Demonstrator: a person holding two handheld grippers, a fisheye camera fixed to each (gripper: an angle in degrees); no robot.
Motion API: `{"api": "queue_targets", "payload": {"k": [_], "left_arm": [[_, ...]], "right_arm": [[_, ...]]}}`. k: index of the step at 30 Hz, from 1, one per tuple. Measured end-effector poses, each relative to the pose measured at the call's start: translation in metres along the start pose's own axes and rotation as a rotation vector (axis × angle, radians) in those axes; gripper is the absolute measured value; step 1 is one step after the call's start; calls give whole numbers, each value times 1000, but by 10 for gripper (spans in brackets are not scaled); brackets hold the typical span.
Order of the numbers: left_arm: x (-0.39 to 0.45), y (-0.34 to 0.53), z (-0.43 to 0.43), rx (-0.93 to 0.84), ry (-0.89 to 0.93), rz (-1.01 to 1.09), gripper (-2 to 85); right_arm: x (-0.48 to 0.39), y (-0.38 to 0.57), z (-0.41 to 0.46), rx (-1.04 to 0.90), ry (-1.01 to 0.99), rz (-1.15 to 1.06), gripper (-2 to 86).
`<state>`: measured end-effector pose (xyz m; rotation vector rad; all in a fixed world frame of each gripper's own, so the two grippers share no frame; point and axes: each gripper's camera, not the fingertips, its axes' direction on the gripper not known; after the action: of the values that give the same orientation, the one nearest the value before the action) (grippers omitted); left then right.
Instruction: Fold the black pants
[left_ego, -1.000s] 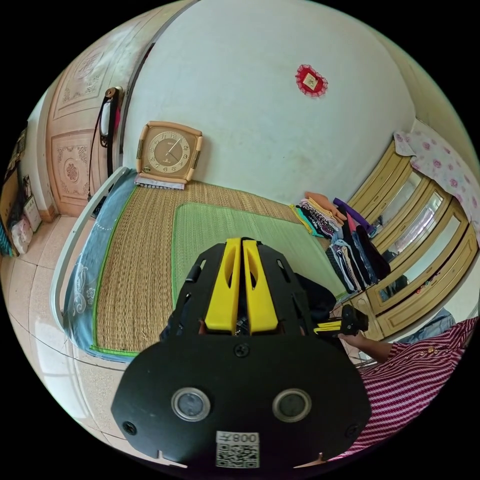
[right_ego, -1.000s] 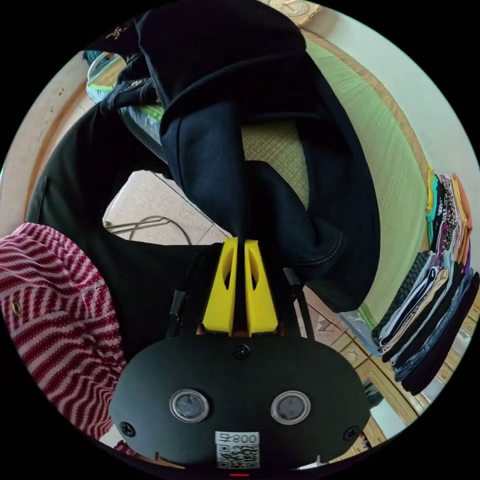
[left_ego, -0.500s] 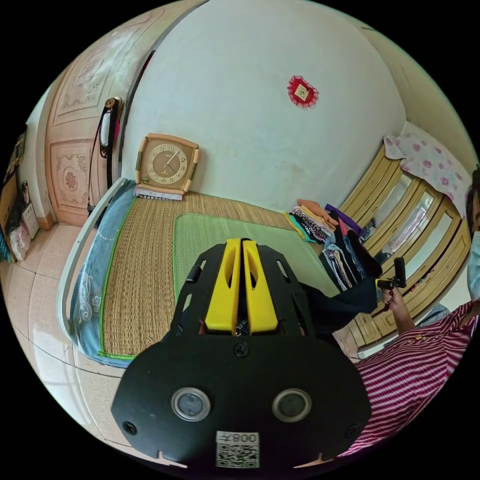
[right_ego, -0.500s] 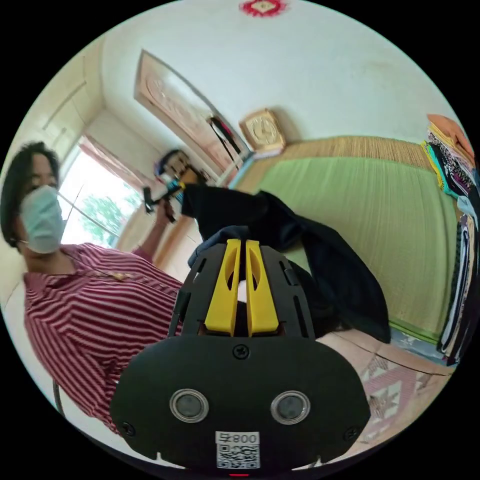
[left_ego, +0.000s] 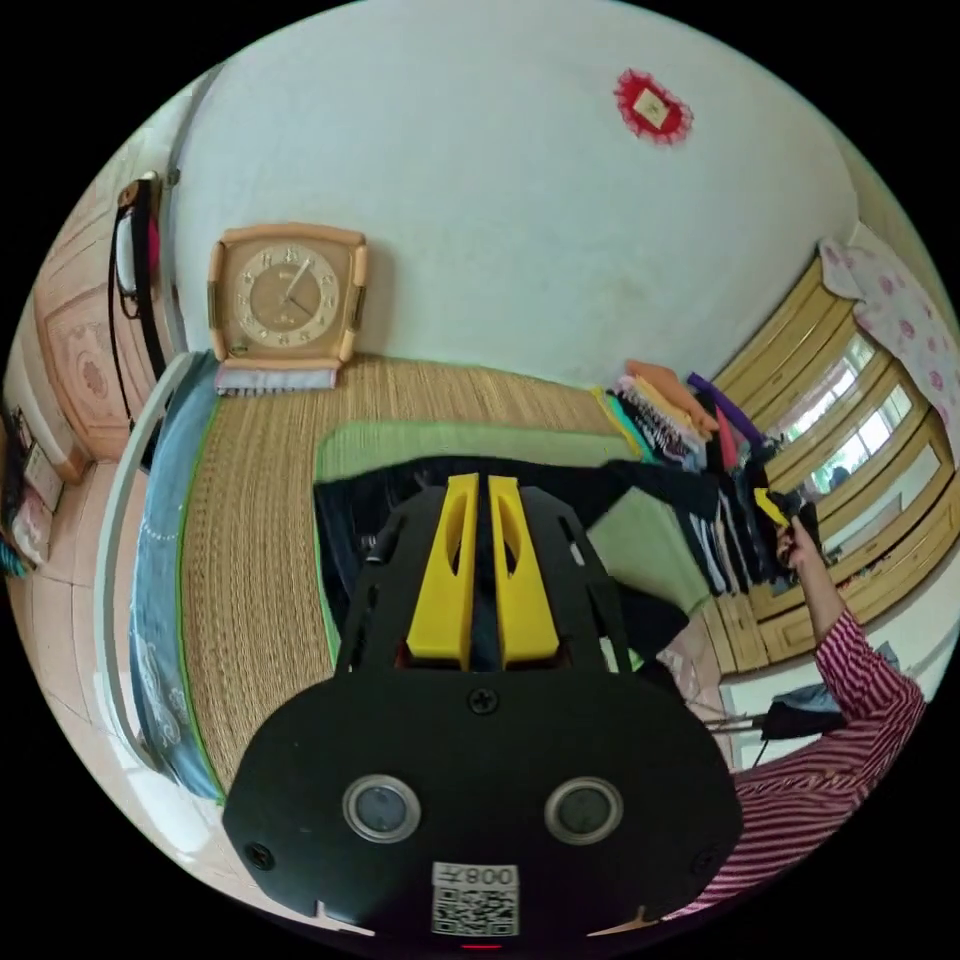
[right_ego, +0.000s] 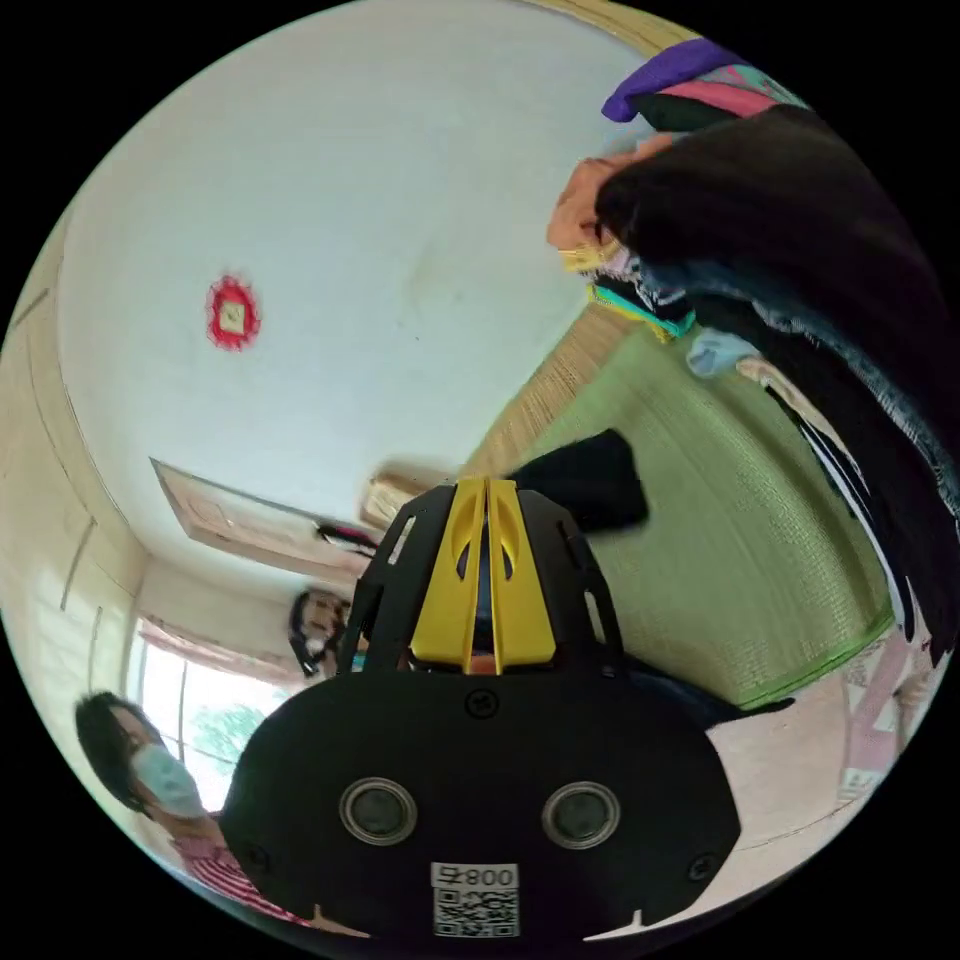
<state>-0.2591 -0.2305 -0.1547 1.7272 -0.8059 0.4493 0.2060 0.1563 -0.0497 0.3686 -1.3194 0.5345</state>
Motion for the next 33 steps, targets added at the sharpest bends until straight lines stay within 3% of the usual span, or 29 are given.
{"api": "queue_targets", "payload": {"k": [2, 5, 11, 20, 33], "left_arm": [[-16, 20, 25, -126, -7, -62, 40], [-49, 54, 44, -214, 56, -260, 66], [-91, 80, 54, -126, 208, -639, 126], [-97, 51, 104, -92, 480, -823, 132], [-104, 4, 138, -93, 493, -927, 85]], "right_arm": [[42, 45, 33, -167, 191, -37, 38], [100, 105, 46, -282, 309, -26, 61], [180, 178, 8, -356, 532, 13, 86], [323, 277, -123, 17, 188, 464, 87], [439, 338, -148, 147, -110, 763, 85]]}}
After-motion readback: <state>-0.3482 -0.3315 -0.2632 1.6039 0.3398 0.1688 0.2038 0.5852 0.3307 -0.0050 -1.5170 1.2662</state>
